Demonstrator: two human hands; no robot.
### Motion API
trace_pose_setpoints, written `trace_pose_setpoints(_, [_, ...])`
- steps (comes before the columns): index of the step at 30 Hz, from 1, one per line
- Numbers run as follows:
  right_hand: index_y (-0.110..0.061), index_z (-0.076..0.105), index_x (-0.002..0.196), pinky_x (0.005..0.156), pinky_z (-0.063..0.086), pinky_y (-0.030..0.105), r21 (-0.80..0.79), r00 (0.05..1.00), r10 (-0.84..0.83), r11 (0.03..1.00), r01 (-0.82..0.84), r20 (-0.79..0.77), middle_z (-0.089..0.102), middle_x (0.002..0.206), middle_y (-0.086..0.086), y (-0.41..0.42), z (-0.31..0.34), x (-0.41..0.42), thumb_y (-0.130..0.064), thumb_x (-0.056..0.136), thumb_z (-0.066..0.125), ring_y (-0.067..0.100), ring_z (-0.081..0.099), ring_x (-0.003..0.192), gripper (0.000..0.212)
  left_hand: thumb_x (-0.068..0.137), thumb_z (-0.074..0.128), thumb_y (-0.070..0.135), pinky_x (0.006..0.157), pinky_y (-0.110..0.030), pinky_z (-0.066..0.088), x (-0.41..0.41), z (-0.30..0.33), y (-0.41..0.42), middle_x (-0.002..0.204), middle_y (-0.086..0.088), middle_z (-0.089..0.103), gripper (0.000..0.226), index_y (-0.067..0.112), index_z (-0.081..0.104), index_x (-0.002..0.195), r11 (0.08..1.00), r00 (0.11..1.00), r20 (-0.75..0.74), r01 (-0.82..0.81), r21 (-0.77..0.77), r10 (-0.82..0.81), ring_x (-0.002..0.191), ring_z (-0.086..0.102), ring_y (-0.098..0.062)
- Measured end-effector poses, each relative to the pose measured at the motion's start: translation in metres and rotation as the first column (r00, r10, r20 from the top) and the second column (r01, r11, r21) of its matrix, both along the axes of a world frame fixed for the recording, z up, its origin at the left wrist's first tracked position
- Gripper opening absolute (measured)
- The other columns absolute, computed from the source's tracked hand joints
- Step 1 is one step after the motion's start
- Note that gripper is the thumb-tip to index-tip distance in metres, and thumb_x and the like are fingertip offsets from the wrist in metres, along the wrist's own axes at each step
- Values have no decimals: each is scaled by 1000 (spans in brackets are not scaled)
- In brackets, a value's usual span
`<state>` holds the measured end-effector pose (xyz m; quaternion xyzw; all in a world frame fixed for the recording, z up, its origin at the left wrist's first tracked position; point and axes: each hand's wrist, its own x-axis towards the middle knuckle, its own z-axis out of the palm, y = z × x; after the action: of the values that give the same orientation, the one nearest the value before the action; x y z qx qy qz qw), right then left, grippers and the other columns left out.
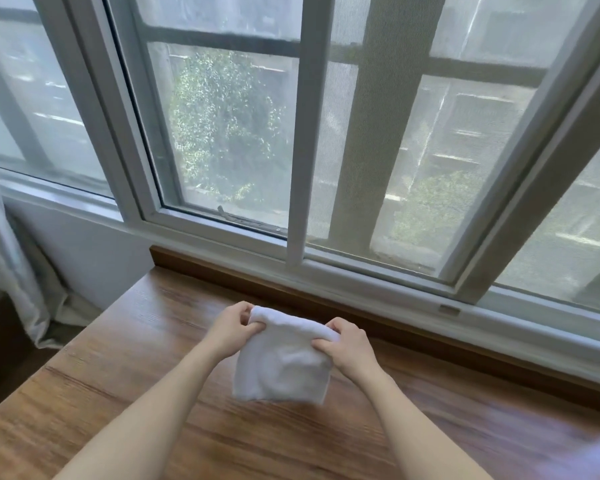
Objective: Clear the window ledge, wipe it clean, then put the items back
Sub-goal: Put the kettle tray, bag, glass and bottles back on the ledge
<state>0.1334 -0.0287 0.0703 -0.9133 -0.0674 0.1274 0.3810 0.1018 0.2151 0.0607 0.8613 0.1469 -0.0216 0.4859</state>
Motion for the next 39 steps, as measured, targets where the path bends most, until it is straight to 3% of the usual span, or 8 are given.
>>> trace_pose_setpoints(5, [-23,65,89,66,45,30,-23,993,-105,994,104,-46,66,86,-6,-7,-5,20,-36,80,74,14,61,83,18,86,69,27,69,-27,55,36,-16,-5,94,5,71,16,23,63,99,995,994,-45,98,-31,-100,90,67,-9])
trace_pose_setpoints(10, [-21,64,88,65,46,30,-78,968,-230,972,223,-105,67,86,-4,-29,-13,31,-36,80,72,13,61,81,19,87,68,31,62,-30,57,66,-32,-29,98,3,69,17,24,60,100,979,974,-109,195,-54,-200,90,66,-13])
trace_pose_setpoints(15, [-16,60,85,55,38,28,-108,931,-336,940,323,-144,64,87,0,-50,-26,42,-34,78,71,16,54,72,22,86,68,31,66,-32,58,87,-52,-54,98,2,65,19,23,59,100,972,957,-170,230,-39,-233,90,63,-14])
trace_pose_setpoints(23, [-16,53,116,70,49,32,-163,875,-444,894,417,-195,60,106,2,-63,-56,63,-37,85,66,21,58,92,39,87,69,33,74,-27,50,110,-81,-81,115,-1,62,45,16,55,126,984,953,-245,179,-9,-176,100,58,-15])
trace_pose_setpoints(28, [-15,42,140,80,48,34,-62,835,-495,866,495,-241,56,127,11,-65,-75,64,-27,91,59,26,56,102,53,86,69,22,78,-28,53,117,-93,-87,117,-1,60,59,13,45,140,980,930,-313,170,-101,-194,103,59,-18])
trace_pose_setpoints(30, [-16,43,140,81,50,35,-65,842,-483,873,483,-241,58,123,11,-67,-80,66,-19,91,56,26,57,100,51,85,70,18,73,-26,52,119,-97,-85,111,0,59,59,14,45,138,983,940,-296,144,-113,-172,100,59,-17])
trace_pose_setpoints(35, [-9,44,131,77,51,35,-4,817,-551,830,558,-171,59,112,10,-67,-87,73,-15,94,60,27,59,95,41,83,72,20,84,-37,53,121,-104,-91,108,-1,60,49,14,50,127,996,971,-222,86,-33,-91,102,59,-21])
trace_pose_setpoints(39, [-5,43,123,76,48,35,-32,798,-585,809,587,-149,59,110,14,-68,-96,77,-13,95,61,30,58,95,34,85,68,18,78,-35,50,121,-104,-103,104,-5,62,35,13,48,114,990,978,-179,123,69,-109,98,60,-27])
